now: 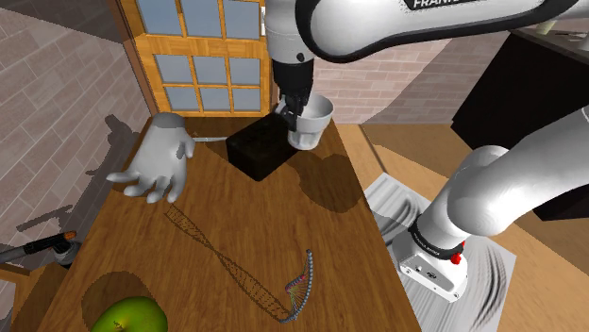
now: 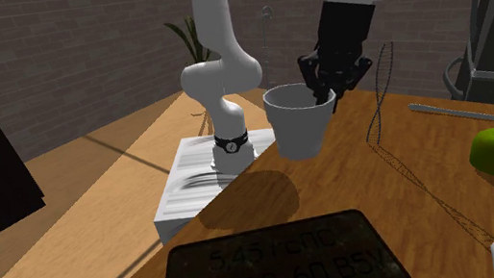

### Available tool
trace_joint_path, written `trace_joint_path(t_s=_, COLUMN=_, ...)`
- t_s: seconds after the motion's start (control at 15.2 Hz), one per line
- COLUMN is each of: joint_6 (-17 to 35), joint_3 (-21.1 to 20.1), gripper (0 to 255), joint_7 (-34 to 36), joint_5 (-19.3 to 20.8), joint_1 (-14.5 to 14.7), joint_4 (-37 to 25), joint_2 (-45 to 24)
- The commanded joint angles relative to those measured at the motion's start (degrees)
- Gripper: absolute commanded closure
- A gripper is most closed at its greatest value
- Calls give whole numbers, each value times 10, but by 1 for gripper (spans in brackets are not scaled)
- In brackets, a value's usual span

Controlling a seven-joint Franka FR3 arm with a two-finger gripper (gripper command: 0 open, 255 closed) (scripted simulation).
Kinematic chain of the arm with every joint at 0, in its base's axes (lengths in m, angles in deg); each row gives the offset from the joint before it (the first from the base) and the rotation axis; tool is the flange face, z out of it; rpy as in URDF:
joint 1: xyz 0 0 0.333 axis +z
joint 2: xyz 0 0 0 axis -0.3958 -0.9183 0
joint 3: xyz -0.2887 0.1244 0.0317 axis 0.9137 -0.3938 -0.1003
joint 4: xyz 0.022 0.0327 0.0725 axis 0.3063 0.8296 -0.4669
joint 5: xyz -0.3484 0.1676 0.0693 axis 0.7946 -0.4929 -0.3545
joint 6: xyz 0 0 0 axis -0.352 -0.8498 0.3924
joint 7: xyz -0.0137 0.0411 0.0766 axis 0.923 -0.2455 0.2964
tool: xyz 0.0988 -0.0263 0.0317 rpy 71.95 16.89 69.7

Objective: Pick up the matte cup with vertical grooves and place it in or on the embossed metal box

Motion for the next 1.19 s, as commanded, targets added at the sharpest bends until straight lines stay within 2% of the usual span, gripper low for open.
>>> trace_joint_path(t_s=0.0, joint_6=1, joint_3=9, gripper=255, joint_7=-15, joint_5=16, joint_1=-13, joint_4=-28, joint_2=-29)
trace_joint_path(t_s=0.46, joint_6=-8, joint_3=30, gripper=255, joint_7=-50, joint_5=67, joint_1=-48, joint_4=-154, joint_2=-149)
trace_joint_path(t_s=0.79, joint_6=-34, joint_3=43, gripper=255, joint_7=-75, joint_5=105, joint_1=-63, joint_4=-278, joint_2=-250)
trace_joint_path(t_s=1.12, joint_6=4, joint_3=44, gripper=255, joint_7=-69, joint_5=105, joint_1=-63, joint_4=-239, joint_2=-250)
